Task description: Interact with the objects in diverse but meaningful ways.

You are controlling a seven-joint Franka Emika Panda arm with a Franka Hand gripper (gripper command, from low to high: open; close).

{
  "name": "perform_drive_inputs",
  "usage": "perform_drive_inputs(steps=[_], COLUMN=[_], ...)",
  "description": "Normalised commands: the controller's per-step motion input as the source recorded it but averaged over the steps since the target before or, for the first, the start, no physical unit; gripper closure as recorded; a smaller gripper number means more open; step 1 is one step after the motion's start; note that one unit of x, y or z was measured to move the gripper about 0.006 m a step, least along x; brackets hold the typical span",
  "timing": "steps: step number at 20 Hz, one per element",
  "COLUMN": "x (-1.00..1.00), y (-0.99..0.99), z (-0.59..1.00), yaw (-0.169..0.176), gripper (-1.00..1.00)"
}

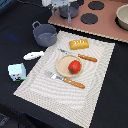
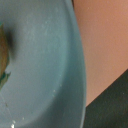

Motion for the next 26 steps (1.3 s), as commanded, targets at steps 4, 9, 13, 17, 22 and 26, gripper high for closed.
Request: perform_drive_inputs(steps=[4, 9, 13, 17, 22, 26], x=[-0.13, -0.09, -0.03, 0.16, 0.4, 0.47], y=[0.06, 0.04, 0.03, 0.05, 0.11, 0.19], z=[-0.2, -0.18, -0.08, 0.15, 0.56, 0.79], yaw=[0.0, 0.0, 0.0, -0.035, -0.113, -0.134], gripper=[1.0, 1.0, 1.0, 1.0, 1.0, 1.0])
